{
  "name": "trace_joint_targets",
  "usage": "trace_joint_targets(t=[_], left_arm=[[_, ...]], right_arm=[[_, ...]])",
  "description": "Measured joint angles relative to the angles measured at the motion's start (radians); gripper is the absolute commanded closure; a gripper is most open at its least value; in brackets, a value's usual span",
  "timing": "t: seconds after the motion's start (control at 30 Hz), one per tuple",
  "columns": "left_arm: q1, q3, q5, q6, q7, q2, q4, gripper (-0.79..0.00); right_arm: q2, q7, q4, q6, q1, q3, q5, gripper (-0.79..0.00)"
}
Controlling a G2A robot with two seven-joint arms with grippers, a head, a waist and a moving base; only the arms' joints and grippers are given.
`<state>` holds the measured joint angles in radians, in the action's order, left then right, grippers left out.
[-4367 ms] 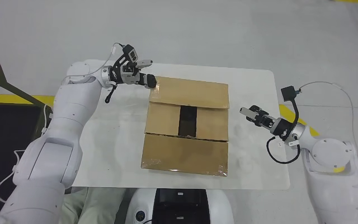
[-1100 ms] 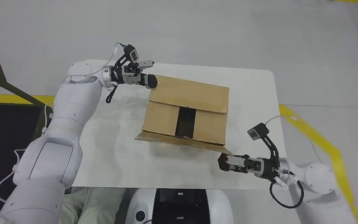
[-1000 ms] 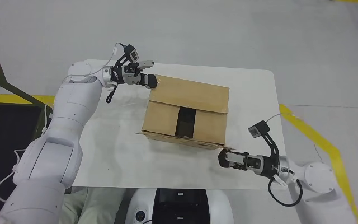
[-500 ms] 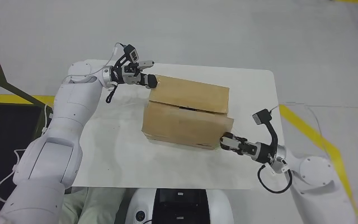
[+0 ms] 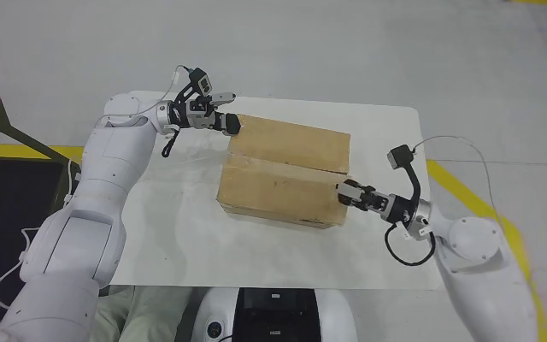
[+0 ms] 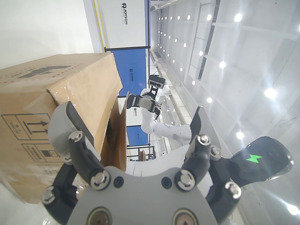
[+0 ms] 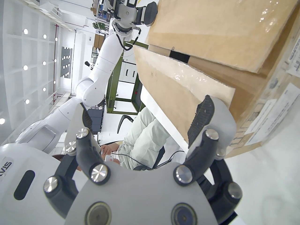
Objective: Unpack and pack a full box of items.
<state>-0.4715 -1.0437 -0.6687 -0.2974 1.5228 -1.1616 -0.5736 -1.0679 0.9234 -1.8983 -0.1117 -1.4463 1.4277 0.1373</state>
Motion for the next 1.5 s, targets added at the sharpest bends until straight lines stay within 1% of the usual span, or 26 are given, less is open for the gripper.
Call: trace_joint_targets(t=[0.2, 0.4, 0.5, 0.7, 0.87, 1.03, 1.27, 1.5], left_arm=[[0.0, 0.0, 0.0, 0.0, 0.0, 0.0, 0.0, -0.785], [0.0, 0.0, 0.0, 0.0, 0.0, 0.0, 0.0, -0.785], [0.0, 0.0, 0.0, 0.0, 0.0, 0.0, 0.0, -0.785], [0.0, 0.0, 0.0, 0.0, 0.0, 0.0, 0.0, -0.785], [0.0, 0.0, 0.0, 0.0, 0.0, 0.0, 0.0, -0.785], [0.0, 0.0, 0.0, 0.0, 0.0, 0.0, 0.0, -0.785], [0.0, 0.0, 0.0, 0.0, 0.0, 0.0, 0.0, -0.785], [0.0, 0.0, 0.0, 0.0, 0.0, 0.0, 0.0, -0.785]], right_arm=[[-0.002, -0.023, 0.032, -0.007, 0.04, -0.041, -0.035, -0.785], [-0.004, -0.034, 0.067, -0.01, 0.083, -0.056, -0.022, -0.785], [-0.004, -0.036, 0.088, 0.001, 0.099, -0.053, 0.003, -0.785], [-0.005, -0.004, 0.164, 0.074, 0.139, -0.055, 0.093, -0.785], [-0.006, 0.02, 0.218, 0.091, 0.169, -0.066, 0.144, -0.785], [-0.005, 0.029, 0.233, 0.095, 0.183, -0.072, 0.153, -0.785], [-0.003, 0.04, 0.247, 0.137, 0.203, -0.081, 0.156, -0.785], [-0.001, 0.04, 0.251, 0.146, 0.208, -0.084, 0.159, -0.785]])
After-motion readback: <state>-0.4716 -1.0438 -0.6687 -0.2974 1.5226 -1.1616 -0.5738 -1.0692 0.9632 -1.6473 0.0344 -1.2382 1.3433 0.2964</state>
